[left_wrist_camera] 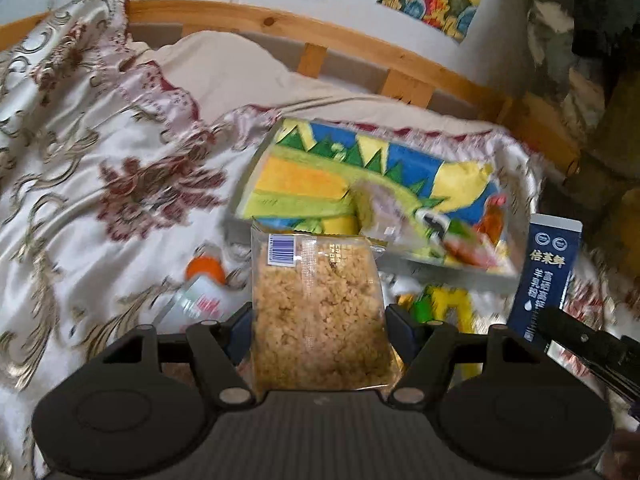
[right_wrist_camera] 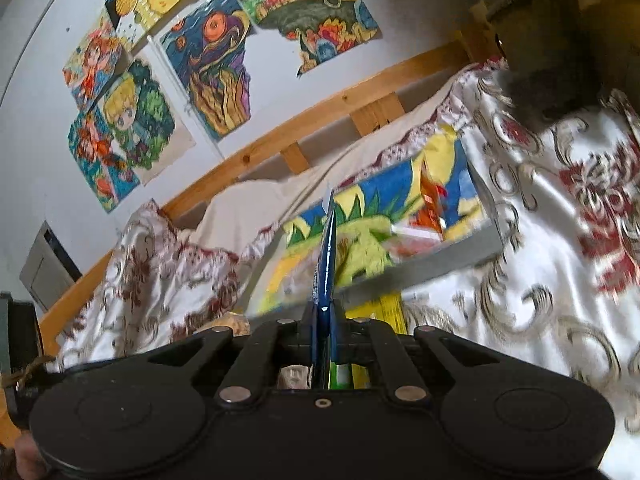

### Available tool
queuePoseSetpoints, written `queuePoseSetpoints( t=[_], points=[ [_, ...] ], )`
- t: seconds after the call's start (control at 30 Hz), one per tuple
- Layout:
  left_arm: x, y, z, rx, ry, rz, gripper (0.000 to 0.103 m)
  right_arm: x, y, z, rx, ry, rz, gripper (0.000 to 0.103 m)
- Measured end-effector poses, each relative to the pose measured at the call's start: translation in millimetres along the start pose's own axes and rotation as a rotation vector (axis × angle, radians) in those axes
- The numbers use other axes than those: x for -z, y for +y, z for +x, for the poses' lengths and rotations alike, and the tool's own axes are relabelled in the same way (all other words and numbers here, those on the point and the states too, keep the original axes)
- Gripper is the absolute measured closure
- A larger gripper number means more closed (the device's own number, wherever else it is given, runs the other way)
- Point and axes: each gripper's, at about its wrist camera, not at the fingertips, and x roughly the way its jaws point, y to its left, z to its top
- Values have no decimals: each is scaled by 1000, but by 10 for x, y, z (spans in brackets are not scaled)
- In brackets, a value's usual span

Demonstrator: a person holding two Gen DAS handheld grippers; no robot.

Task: Organize snacks
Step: 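Lift the puffed-rice bar toward the tray with the left tool while the right tool carries the blue sachet, then open both tools to drop the puffed-rice bar and blue sachet into the tray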

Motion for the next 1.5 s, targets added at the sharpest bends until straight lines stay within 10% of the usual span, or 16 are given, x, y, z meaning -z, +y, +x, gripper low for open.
queuePoseSetpoints(
  t=[0.5, 1.5],
  points=[
    [-976, -16, 758, -4, -80, -12, 30, -1010, 22, 1072, 33, -62, -72, 98],
    [-901, 63, 1370, -32, 50, -132, 27, -887, -121, 1840, 121, 122, -139, 82]
  ],
)
